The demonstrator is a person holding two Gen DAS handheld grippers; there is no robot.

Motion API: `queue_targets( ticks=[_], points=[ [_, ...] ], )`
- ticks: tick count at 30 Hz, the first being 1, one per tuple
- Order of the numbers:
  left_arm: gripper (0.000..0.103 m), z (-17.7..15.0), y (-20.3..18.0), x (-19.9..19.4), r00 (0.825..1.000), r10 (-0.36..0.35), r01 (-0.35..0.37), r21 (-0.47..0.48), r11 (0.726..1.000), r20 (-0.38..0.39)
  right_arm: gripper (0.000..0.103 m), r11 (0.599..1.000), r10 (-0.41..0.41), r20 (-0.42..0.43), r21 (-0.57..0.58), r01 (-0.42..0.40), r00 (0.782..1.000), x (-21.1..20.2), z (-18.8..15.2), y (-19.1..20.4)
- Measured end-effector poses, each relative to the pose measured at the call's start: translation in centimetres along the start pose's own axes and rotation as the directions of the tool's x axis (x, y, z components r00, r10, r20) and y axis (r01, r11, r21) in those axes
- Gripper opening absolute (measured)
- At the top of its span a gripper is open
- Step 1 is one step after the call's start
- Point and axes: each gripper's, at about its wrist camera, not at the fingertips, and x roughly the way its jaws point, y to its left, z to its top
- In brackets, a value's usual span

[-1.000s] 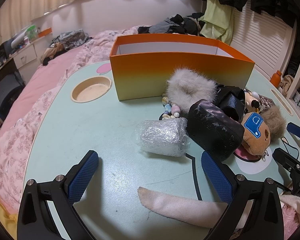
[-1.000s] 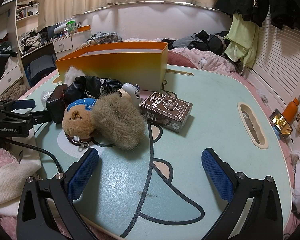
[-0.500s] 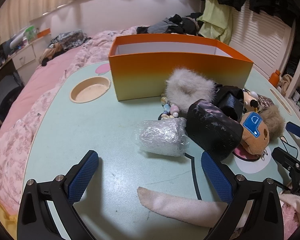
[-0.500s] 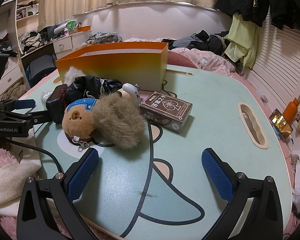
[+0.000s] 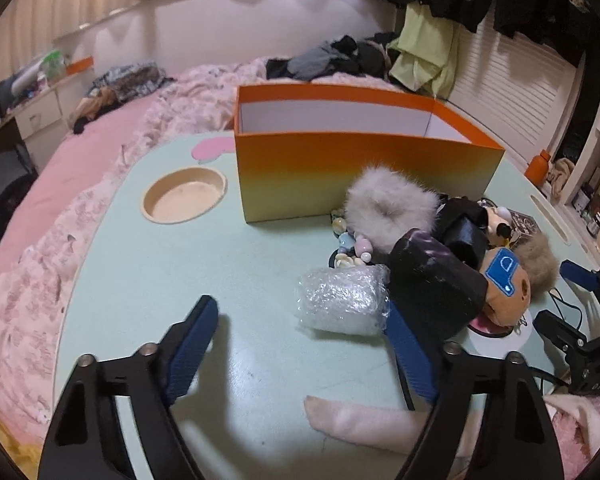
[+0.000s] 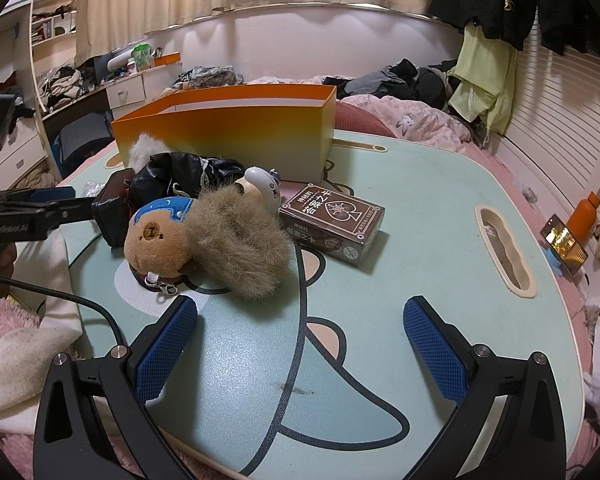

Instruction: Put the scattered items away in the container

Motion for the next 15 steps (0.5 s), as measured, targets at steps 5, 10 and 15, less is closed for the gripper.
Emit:
queue_targets(
  ticks=[5, 10, 15],
  points=[
    [0.03, 0.1, -0.4, 0.0, 1.0, -0.018, 0.018, 0.047, 0.999, -0.002, 0.103, 1.0, -0.004, 0.001, -0.005, 0.004, 1.0, 0.0, 0.0, 0.0],
    [0.029, -0.2, -0.2, -0.8, 0.998, -0.032, 0.029, 0.068, 0.997, 0.046, 0.103, 1.0, -0.011, 0.004, 0.002, 0.011, 1.0, -0.4, 0.1, 0.1],
    [0.029, 0.2, 0.3, -2.3, 0.994, -0.031, 0.024, 0.071, 0.997, 0.102, 0.103, 1.0, -0.004, 0.009, 0.017, 0.004, 1.0, -0.5, 0.2, -0.1]
  ],
)
